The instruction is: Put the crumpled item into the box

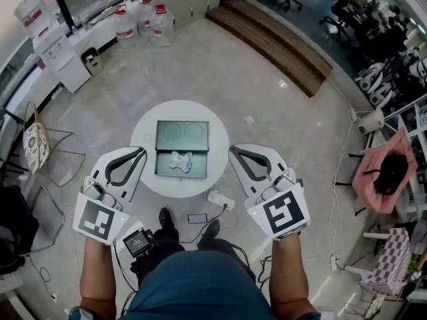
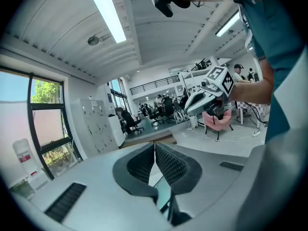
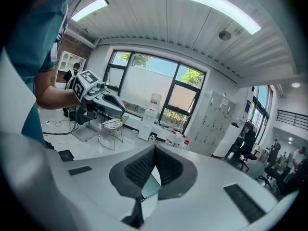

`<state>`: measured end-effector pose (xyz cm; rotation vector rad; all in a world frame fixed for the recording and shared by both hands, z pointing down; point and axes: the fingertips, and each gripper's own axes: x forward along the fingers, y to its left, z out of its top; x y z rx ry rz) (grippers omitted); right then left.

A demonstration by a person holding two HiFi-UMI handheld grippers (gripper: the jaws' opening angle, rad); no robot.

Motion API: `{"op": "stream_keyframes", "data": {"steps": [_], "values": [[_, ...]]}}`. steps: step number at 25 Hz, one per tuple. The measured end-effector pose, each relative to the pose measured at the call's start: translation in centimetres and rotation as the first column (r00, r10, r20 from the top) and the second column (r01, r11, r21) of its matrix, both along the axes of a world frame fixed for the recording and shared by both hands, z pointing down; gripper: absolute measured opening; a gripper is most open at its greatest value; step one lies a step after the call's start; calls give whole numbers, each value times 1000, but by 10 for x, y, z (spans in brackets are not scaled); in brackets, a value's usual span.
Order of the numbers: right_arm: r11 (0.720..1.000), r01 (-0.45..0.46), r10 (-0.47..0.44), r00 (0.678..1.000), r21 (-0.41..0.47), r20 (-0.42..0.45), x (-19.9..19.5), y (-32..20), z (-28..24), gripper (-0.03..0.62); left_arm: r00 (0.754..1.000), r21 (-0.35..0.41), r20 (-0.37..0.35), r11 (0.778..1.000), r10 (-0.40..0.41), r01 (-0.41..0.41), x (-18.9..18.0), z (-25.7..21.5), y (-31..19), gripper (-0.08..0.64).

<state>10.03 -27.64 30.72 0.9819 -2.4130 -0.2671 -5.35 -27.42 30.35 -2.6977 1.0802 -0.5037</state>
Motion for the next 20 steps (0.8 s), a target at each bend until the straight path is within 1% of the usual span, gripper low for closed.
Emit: {"op": "stream_keyframes", "data": {"steps": [6,10,13,17,20], "values": [[1000,2,-2,1000,25,-5,9,46,-35,37,1000,52,10,999,6,-7,2,-37,47,23],[999,-11,12,1000,40,-9,17,61,-49,37,999,87,31,996,29,-32,6,-51,62,23],[999,-22,23,1000,42,-11,23,69,-56,37,998,97,45,994,46,-50,10,-57,70,23],[998,-36,37,999,41,-11,32,80,-63,37,997,95,46,994,56,-60,18,-63,81,23],[998,-53,53,999,29,-6,41,89,-66,37,996,108,50,991,70,-75,26,-69,91,23]]}}
